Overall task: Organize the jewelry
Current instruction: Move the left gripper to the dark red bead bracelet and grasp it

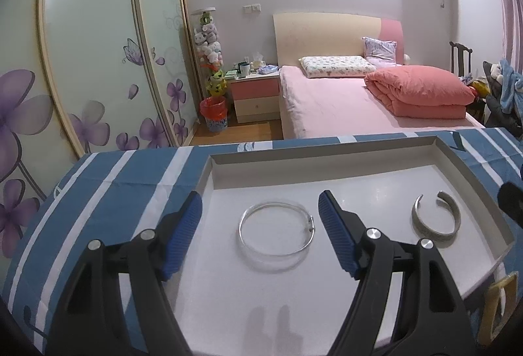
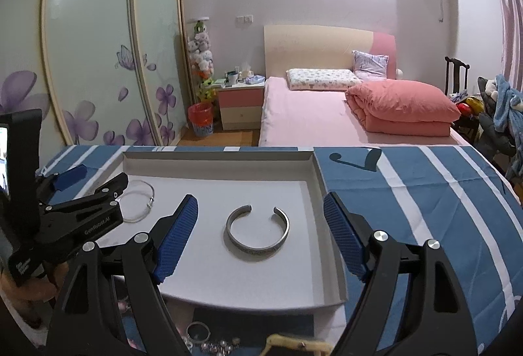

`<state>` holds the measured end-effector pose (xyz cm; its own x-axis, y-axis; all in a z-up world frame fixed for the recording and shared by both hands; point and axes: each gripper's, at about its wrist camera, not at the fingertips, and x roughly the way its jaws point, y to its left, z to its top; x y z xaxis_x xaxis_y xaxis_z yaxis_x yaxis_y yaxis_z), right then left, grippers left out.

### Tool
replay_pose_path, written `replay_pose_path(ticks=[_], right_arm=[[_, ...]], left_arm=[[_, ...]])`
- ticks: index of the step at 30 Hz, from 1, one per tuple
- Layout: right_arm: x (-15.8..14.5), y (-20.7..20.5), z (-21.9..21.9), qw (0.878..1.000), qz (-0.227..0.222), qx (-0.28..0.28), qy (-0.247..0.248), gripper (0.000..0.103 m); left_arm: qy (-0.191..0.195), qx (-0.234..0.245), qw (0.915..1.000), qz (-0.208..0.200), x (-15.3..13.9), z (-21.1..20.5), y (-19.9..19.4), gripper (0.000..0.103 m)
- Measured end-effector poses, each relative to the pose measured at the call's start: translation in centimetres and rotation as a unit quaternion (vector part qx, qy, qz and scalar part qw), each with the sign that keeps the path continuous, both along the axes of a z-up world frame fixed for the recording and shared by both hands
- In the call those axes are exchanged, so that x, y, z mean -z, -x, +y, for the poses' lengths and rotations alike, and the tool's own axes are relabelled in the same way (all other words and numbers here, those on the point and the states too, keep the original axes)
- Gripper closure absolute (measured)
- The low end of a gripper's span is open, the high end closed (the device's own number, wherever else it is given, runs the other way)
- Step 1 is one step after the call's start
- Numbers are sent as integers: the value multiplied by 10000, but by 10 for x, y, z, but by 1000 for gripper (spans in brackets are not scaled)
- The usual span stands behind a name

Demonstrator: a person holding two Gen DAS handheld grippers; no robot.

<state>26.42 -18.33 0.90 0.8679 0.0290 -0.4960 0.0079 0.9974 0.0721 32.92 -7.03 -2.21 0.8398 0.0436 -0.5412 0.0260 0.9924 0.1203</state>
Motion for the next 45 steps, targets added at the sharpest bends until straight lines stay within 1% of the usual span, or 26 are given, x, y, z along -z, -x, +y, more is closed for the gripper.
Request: replay_pose_path(ticks=[4, 7, 10, 14, 17, 22, 25, 27, 29, 31, 34, 36, 41, 44, 45], right_arm=[[-5, 20, -2, 9999, -94, -41, -18, 24], [-8, 37, -2, 9999, -140, -48, -28, 24], [-8, 55, -4, 9998, -163, -50, -33, 24], [-5, 75, -5, 9999, -135, -26, -26, 24], [1, 87, -5, 10000, -45, -7, -65, 24], [9, 102, -7, 9999, 59, 21, -104, 24], [15, 106, -10, 9997, 129, 52, -196, 24], [17, 108, -11, 9996, 167, 56, -241, 24], [20, 112, -11, 9995, 176, 48, -249, 24], [21, 114, -12, 9995, 176, 44, -259, 24], [22, 115, -15, 9994, 180, 56, -291, 24], [23, 115, -16, 9993, 193, 70, -305, 24], [26, 114, -18, 9991, 240, 88, -352, 24], [27, 114, -19, 9990, 250, 86, -363, 24], [27, 114, -19, 9990, 252, 92, -360, 24]], left_arm=[[27, 12, 9999, -102, -12, 15, 19, 31], [69, -1, 9999, -96, -18, 32, 40, 26], [76, -27, 10000, -30, -18, 48, 63, 24], [101, 39, 9996, 269, -7, 60, 93, 24], [173, 195, 9983, 518, 5, 61, 108, 24], [123, 414, 9958, 809, 24, 54, 123, 25], [125, 594, 9939, 925, 28, 43, 126, 25], [53, 666, 9929, 986, 30, 34, 125, 26], [-32, 727, 9914, 1090, 33, 26, 121, 30], [-49, 767, 9893, 1239, 37, 21, 115, 37], [-44, 763, 9870, 1415, 41, 16, 106, 41], [-71, 779, 9857, 1493, 44, 12, 103, 42], [-186, 815, 9846, 1535, 46, 7, 102, 43], [-88, 881, 9839, 1554, 46, 8, 105, 44], [-61, 907, 9834, 1570, 46, 9, 106, 42]])
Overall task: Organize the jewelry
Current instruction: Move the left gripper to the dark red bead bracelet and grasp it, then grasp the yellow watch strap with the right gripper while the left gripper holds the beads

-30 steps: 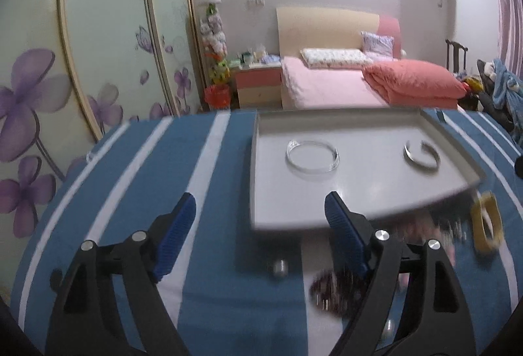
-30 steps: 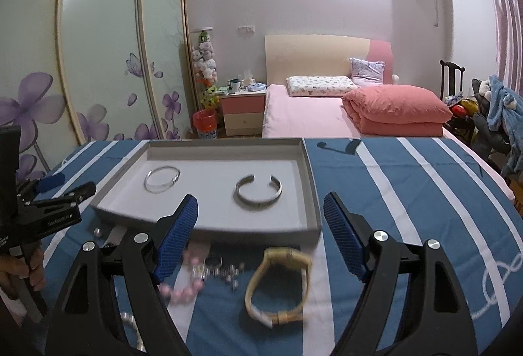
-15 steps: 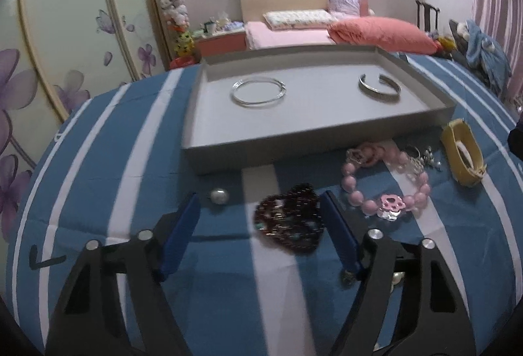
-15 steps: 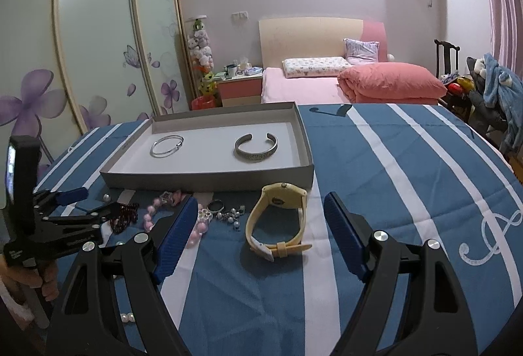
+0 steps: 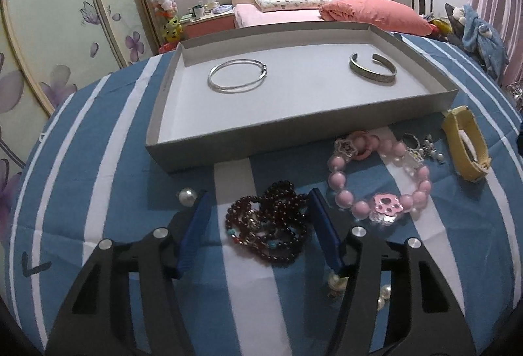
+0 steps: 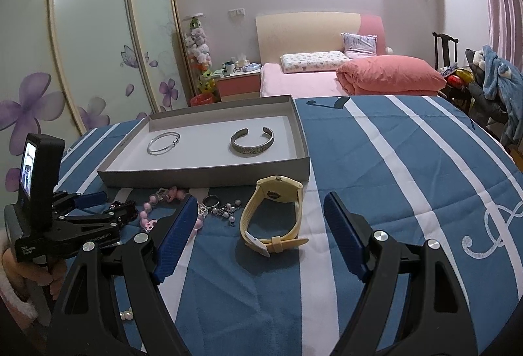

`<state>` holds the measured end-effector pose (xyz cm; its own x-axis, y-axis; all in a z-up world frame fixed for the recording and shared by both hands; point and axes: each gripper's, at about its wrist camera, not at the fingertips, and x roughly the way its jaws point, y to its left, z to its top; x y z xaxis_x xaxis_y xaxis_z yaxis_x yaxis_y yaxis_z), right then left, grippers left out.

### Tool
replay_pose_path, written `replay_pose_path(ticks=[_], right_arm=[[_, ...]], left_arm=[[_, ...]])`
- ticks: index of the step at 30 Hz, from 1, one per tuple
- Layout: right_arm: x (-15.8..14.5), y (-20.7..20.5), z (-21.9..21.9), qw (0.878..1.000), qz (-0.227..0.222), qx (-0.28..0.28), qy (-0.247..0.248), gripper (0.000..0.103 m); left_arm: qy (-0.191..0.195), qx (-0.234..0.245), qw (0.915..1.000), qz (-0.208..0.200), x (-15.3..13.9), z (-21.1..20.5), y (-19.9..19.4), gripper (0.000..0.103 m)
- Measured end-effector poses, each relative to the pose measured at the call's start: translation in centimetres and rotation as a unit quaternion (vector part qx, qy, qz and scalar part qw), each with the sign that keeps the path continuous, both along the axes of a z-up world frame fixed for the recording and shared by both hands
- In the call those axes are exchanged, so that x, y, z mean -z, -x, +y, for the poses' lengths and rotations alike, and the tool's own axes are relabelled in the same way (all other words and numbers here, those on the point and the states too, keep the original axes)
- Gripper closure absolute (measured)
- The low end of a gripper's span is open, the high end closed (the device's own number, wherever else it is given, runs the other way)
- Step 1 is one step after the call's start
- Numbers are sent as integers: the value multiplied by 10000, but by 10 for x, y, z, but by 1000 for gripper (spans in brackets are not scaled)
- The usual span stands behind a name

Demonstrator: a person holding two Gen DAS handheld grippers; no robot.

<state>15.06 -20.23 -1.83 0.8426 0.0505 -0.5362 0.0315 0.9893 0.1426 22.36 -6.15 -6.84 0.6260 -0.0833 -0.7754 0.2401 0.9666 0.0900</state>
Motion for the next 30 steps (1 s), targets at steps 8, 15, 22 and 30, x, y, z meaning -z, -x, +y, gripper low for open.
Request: replay_pose_path(ticks=[8, 15, 22, 30], right_arm=[[1, -2, -1, 10000, 48, 26, -13, 24], [4, -3, -6, 9999, 141, 96, -5, 24], [13, -16, -7, 9986, 510, 129, 10, 24], [26, -43, 2, 9947, 1002, 217, 109, 24]], left_arm=[[95, 182, 9998, 58, 1, -3, 1, 86], [364, 140, 9991, -154, -12, 10, 12, 94], [873, 95, 9931, -783, -54, 37, 35, 94], [1234, -42, 9829, -1366, -98, 57, 55, 94]])
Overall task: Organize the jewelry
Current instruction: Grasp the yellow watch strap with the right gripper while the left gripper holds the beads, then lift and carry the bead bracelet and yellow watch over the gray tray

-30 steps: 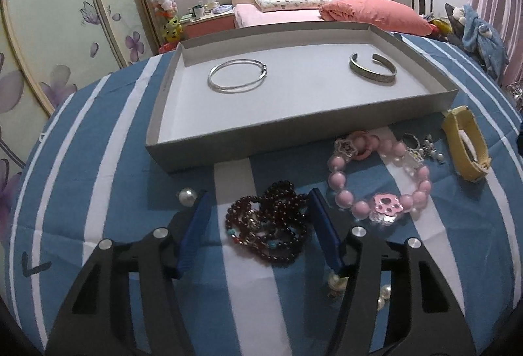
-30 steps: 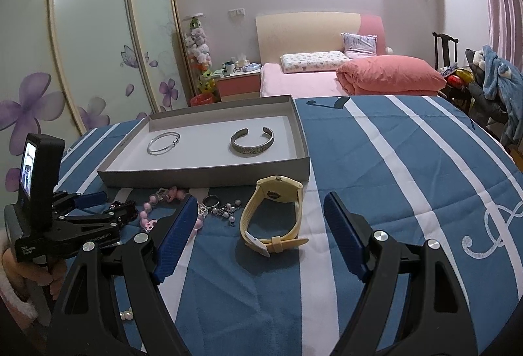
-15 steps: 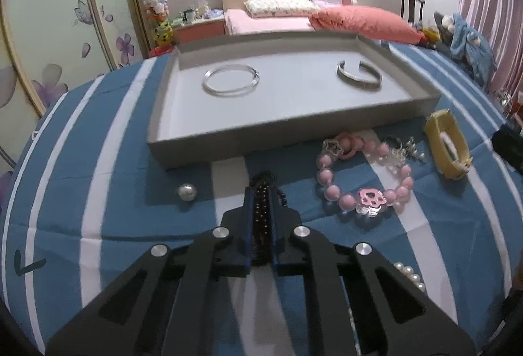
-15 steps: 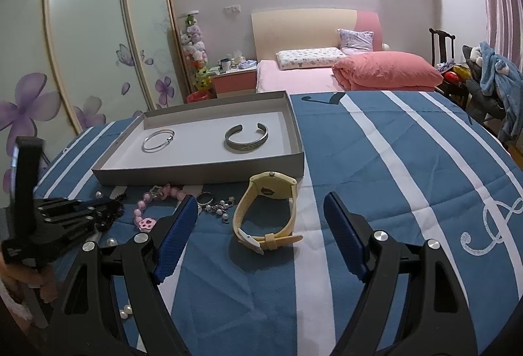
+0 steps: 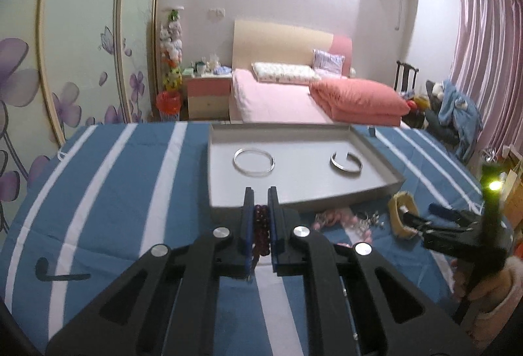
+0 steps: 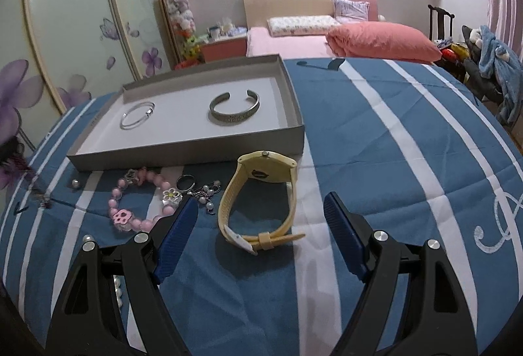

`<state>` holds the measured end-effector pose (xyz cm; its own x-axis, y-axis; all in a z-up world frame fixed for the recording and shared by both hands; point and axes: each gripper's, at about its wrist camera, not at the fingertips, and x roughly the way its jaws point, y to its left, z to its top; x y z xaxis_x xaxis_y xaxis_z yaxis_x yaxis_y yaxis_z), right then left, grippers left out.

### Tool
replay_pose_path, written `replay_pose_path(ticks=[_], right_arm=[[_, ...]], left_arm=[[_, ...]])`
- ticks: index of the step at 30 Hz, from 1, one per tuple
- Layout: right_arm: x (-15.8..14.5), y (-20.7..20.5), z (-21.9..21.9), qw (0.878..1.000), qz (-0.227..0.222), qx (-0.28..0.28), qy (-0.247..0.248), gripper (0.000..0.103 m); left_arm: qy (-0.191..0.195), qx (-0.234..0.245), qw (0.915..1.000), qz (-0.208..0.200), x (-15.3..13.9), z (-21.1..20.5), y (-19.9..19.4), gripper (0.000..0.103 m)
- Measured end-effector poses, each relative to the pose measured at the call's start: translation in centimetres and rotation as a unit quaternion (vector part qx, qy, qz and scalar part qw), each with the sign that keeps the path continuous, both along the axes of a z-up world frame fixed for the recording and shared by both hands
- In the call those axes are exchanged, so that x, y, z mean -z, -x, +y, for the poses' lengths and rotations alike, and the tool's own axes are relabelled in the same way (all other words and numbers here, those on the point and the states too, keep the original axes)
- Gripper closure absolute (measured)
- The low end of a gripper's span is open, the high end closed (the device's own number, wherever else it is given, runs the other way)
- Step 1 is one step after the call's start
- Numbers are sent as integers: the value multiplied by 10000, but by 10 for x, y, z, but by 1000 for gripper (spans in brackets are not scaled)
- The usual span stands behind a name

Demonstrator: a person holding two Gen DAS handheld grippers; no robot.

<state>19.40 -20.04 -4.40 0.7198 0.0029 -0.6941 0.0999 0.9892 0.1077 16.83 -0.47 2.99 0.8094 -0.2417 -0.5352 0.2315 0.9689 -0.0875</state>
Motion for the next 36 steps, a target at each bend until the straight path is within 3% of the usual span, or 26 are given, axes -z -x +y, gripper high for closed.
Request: replay_pose_path(ticks=[9, 18, 20, 29, 36], right_arm=[[12, -23, 6, 9986, 431, 171, 262, 30], [14, -14, -6, 9984, 545, 118, 49, 58], [13, -12, -9, 9987, 507, 104, -41, 60], [-15, 7, -4, 9992, -394, -2, 4, 63], [-41, 23, 15, 9910, -1287, -186, 328, 63]], left_arm=[[29, -27, 9999, -127, -11, 5, 4, 94], [27, -78, 9999, -142, -11, 9, 5, 94], [23, -96, 9998, -155, -12, 10, 6, 94], [-15, -212, 9993, -292, -16, 10, 10, 94], [-86, -317, 9984, -454, -17, 5, 15, 94]])
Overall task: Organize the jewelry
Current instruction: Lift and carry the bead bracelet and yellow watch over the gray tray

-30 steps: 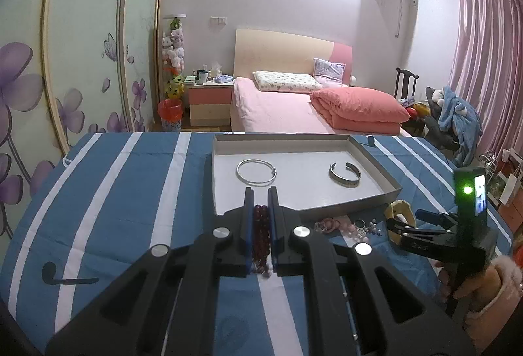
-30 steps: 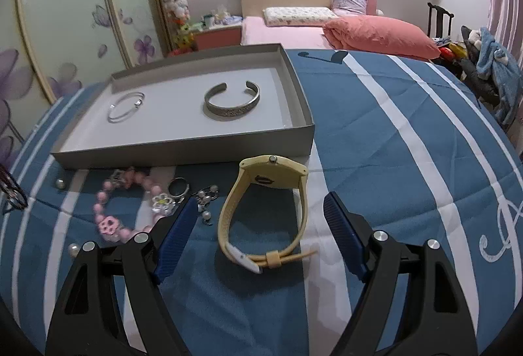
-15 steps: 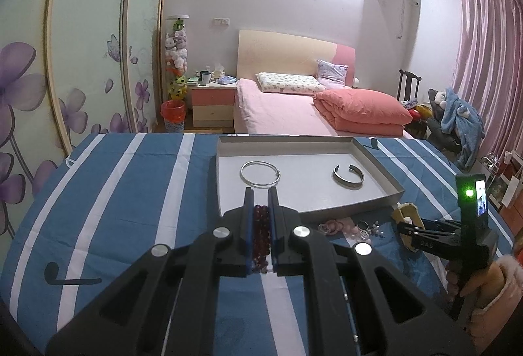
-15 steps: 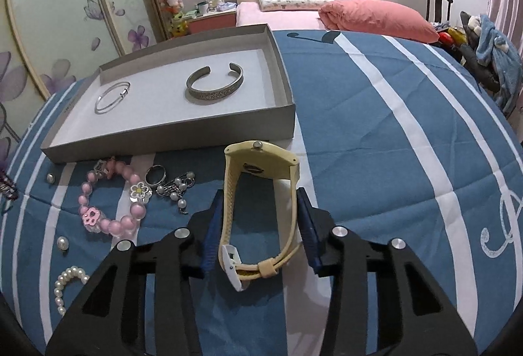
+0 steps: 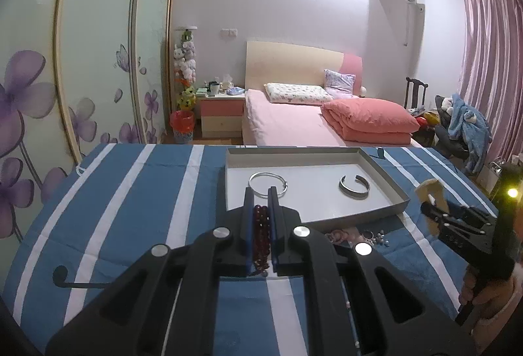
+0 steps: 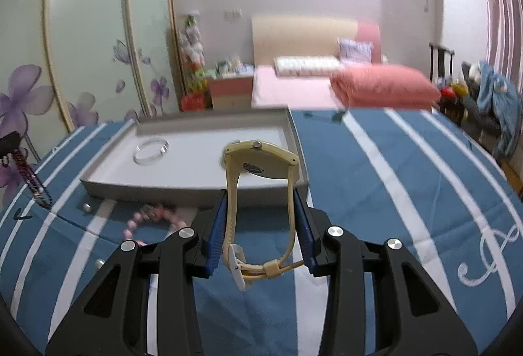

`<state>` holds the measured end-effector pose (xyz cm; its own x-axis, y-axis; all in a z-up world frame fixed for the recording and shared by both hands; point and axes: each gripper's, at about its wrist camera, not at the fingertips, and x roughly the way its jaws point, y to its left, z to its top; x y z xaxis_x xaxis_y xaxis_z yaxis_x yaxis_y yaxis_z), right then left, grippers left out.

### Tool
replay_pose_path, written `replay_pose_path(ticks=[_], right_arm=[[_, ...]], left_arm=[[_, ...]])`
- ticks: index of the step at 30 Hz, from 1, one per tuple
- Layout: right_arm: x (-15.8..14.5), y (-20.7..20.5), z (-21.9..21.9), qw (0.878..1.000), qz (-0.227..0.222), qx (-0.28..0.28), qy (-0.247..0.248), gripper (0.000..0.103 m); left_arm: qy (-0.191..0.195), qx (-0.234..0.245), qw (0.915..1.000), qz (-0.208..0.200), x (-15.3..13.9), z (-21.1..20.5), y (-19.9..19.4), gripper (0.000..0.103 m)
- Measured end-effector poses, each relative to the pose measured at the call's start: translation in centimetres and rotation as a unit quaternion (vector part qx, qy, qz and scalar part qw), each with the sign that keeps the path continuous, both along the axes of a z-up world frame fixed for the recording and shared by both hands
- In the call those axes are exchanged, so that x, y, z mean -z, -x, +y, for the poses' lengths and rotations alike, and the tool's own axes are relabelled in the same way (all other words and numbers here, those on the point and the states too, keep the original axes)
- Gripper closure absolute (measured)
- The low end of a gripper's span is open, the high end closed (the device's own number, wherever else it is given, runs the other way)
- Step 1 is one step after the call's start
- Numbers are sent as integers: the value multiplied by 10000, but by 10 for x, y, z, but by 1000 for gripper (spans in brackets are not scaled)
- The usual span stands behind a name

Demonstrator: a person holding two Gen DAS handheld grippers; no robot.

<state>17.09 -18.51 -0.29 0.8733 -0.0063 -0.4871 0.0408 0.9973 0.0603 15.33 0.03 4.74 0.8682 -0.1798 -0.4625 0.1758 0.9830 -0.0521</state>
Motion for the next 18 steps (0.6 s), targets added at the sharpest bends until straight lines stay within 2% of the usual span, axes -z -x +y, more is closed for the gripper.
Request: replay_pose_path(ticks=[10, 18], right_arm=[[-21, 21, 16, 9938, -1090, -71, 210, 63], [-30, 25, 15, 9885, -1487, -35, 257, 63]], left_arm=[[-334, -246, 9978, -524, -7, -10, 13, 94], [-623, -479, 9935, -828, -12, -21, 10, 94]])
